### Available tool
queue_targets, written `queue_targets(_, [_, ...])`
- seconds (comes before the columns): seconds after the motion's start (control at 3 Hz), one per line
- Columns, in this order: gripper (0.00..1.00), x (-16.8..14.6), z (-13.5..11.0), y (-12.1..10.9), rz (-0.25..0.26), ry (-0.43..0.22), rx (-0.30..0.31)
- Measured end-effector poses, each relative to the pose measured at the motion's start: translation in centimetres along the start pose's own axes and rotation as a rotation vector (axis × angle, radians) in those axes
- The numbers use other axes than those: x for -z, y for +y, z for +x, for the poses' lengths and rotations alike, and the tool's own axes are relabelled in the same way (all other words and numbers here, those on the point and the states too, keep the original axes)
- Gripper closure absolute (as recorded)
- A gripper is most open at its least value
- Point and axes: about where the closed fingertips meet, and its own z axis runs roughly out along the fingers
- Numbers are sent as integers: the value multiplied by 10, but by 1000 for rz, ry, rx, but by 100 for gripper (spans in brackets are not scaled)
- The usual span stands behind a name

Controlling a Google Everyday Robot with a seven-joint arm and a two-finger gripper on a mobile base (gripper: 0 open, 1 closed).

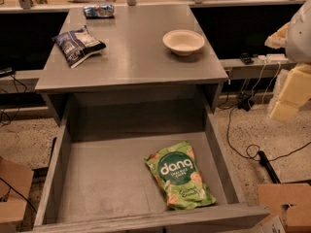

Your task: Pick green rice chip bag from top drawer and place on counter

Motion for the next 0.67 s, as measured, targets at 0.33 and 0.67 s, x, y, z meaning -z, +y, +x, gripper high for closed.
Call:
queue_targets(0.33, [0,0,0,0,0,0,0])
queue_targets(0.67, [0,-18,5,-1,0,-17,-25])
